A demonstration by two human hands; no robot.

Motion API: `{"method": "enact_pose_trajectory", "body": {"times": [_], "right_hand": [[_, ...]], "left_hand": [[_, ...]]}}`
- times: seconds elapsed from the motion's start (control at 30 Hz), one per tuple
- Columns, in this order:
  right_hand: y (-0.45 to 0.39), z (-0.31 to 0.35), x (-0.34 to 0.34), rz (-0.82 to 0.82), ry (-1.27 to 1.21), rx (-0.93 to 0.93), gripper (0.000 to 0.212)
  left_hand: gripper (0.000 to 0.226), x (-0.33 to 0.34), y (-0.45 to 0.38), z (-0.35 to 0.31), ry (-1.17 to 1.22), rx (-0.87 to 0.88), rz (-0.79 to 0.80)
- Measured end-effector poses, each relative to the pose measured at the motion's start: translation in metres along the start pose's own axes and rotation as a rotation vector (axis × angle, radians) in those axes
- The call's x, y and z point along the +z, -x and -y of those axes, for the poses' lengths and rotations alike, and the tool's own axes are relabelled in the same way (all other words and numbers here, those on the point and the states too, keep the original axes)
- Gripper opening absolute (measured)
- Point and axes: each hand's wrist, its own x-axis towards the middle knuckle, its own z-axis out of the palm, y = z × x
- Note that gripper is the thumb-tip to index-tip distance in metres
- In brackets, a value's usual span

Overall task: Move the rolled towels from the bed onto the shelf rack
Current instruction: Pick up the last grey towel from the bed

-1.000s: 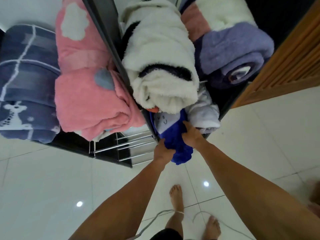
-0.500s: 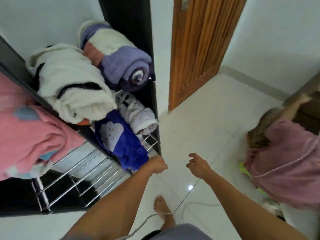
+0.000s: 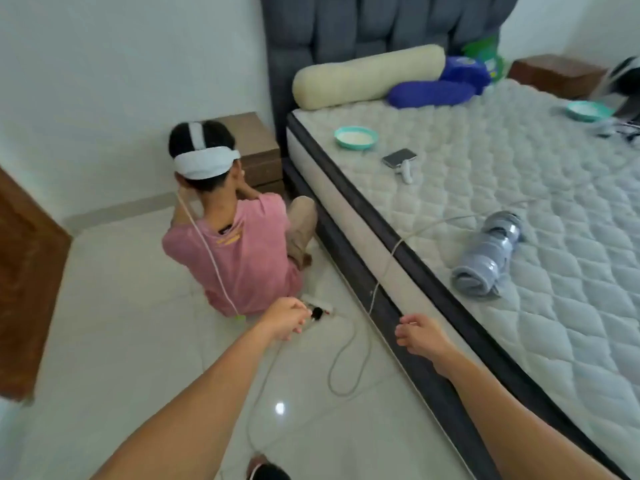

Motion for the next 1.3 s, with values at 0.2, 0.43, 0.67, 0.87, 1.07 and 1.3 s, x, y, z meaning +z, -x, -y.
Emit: {"method": "enact_pose_trajectory", "body": {"times": [0.2, 0.43, 0.67, 0.87, 1.07, 1.3], "right_hand": [[-0.005, -0.052, -0.118, -0.299, -0.28, 0.132, 0.02], [-0.043, -0.068, -0.2, -0.494, -0.47, 0.237, 0.023], [-0.115, -0.052, -0.23, -0.52, -0.427, 0.279, 0.035], [-0.209, -0.022, -0.268, -0.461, -0.221, 0.207, 0.041], [-0.277, -0.009, -0.315, -0.368, -0.122, 0.199, 0.054], [-0.329, -0.009, -0.332, -0.149, -0.029, 0.313, 0.099]], "left_hand": [[0.016, 0.138, -0.041, -0.114, -0.163, 0.096, 0.352], [0.015, 0.227, -0.11, -0.201, -0.243, 0.092, 0.477], [0.058, 0.274, -0.171, -0.249, -0.224, -0.098, 0.516], [0.067, 0.31, -0.229, -0.267, -0.039, -0.355, 0.509], [0.051, 0.357, -0.275, -0.285, 0.101, -0.606, 0.522], [0.083, 0.375, -0.299, -0.294, 0.003, -0.669, 0.521]]}}
